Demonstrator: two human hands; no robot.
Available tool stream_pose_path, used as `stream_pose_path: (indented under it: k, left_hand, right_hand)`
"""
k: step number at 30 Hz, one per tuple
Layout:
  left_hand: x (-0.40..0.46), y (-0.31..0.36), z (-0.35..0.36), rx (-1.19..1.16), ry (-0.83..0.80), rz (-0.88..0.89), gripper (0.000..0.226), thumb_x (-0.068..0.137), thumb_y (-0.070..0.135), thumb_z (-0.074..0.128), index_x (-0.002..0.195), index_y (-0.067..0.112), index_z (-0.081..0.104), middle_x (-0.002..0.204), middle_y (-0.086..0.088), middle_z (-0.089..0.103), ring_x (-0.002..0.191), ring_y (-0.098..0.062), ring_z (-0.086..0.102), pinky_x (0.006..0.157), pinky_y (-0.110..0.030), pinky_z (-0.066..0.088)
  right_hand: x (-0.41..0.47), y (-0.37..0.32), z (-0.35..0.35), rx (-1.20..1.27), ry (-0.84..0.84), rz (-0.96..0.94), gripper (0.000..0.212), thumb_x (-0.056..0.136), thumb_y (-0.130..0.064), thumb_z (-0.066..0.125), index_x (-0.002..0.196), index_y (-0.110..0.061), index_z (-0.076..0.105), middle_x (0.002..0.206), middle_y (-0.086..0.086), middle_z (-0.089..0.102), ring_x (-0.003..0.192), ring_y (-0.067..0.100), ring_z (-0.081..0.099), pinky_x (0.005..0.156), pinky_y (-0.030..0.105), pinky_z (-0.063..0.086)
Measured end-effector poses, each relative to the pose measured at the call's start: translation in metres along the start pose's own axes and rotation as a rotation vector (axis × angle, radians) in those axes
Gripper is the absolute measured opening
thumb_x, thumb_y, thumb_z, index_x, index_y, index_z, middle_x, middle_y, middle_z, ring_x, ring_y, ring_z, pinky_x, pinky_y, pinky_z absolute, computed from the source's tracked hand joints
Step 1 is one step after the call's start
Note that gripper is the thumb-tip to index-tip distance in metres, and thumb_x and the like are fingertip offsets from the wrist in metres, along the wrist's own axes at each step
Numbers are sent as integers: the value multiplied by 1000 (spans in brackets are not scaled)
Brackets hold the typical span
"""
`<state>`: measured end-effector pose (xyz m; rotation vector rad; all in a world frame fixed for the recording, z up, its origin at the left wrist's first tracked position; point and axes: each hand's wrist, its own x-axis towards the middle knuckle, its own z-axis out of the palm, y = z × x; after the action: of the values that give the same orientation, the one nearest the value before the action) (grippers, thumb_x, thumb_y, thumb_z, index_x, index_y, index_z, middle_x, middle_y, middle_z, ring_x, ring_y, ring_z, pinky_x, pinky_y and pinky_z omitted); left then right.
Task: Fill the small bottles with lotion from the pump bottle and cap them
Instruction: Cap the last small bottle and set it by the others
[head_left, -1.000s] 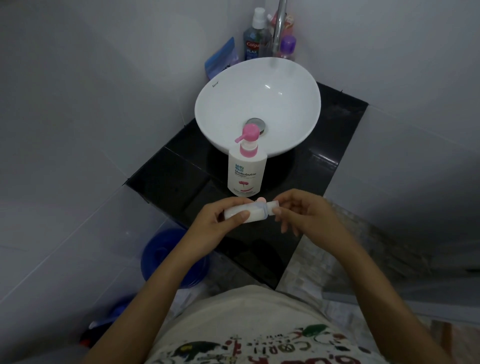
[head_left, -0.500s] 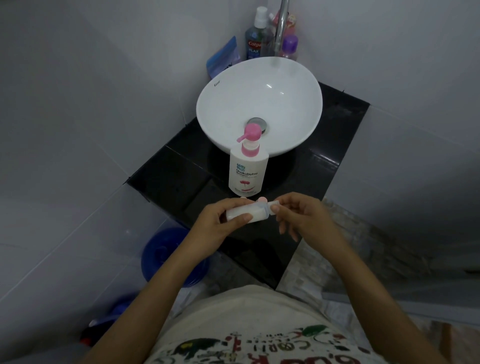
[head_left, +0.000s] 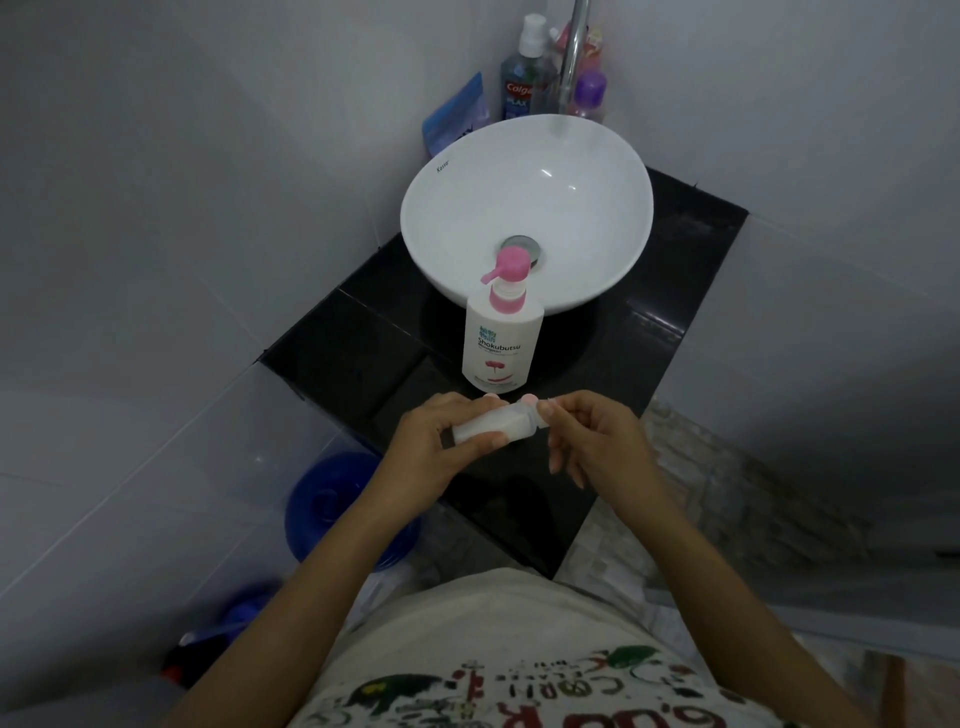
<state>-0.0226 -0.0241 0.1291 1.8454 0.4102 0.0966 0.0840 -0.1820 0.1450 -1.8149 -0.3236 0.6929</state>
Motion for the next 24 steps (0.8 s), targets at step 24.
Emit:
stream_pose_path:
  k: [24]
  left_hand:
    - [25, -38, -27, 97, 119, -80, 34, 73, 16, 78, 94, 36, 59, 94, 19, 64, 89, 12, 59, 71, -5, 43]
  right_hand:
    - [9, -1, -7, -49, 51, 9, 5, 86, -27, 64, 86, -24, 68, 73, 3, 70, 54, 14, 62, 40, 17, 41]
